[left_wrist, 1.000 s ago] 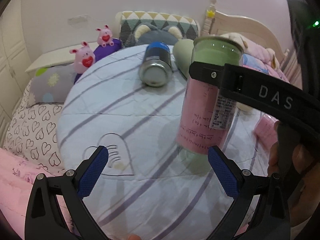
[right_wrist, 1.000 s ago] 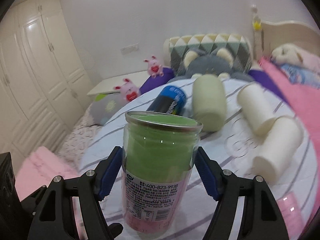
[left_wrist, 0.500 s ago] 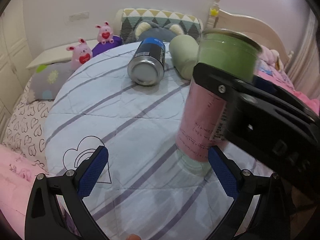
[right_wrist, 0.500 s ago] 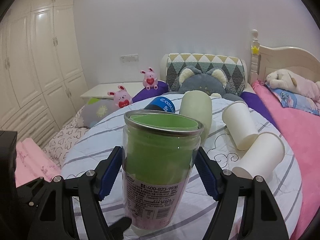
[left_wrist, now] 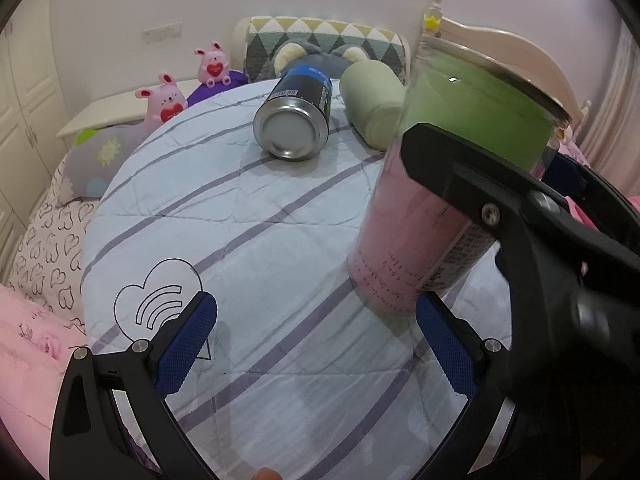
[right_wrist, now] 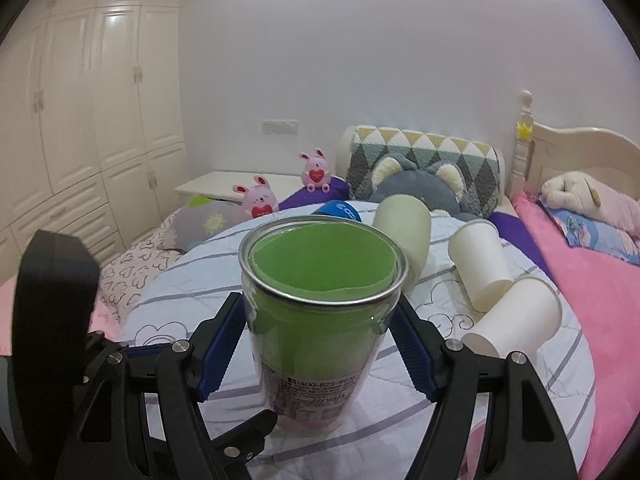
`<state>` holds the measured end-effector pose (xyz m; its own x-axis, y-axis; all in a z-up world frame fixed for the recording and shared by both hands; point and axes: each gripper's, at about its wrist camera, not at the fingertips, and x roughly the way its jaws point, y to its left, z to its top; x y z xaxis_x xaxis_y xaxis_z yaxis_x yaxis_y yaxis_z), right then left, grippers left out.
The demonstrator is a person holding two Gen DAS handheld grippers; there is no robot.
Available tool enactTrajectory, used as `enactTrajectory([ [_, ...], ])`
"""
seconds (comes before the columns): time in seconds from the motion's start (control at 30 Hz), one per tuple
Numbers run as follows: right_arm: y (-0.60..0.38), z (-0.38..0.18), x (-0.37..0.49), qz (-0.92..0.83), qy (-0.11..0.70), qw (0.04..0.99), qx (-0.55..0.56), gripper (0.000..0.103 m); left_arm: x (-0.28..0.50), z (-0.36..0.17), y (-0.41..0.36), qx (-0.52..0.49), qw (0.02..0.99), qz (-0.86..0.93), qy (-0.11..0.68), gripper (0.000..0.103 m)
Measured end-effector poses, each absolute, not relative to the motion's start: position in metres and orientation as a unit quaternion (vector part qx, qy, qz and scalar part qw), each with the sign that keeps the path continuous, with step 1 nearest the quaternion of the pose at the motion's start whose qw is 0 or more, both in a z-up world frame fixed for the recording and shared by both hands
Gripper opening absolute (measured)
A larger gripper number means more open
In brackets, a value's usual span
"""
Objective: Flip cup upright
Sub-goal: 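Lower the upright container onto the table with the right tool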
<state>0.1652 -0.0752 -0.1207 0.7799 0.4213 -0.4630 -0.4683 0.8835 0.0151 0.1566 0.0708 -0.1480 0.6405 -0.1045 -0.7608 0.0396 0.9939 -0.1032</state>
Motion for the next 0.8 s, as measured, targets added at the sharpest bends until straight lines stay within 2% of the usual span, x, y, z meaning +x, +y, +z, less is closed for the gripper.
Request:
enactTrajectory([
  [0.57,-0.079,-0.117,0.159,0.252,0.222,0.941,-0.046,0.074,0.151,-0.138,0.07,-0.034,0.914,-0.038,0.403,0.101],
  [0.67,-0.078,-0.115,0.157,0.254,0.223,0.94,-0.046,0.079,0.147,-0.135,0.069,-0.036,0.915,-0.041,0.399,0.101],
  [0.8,-0.08,-0.113,0.152,0.256,0.218,0.941,-0.048,0.079,0.143,-0.131,0.067,-0.033,0.918,-0.04,0.393,0.101],
])
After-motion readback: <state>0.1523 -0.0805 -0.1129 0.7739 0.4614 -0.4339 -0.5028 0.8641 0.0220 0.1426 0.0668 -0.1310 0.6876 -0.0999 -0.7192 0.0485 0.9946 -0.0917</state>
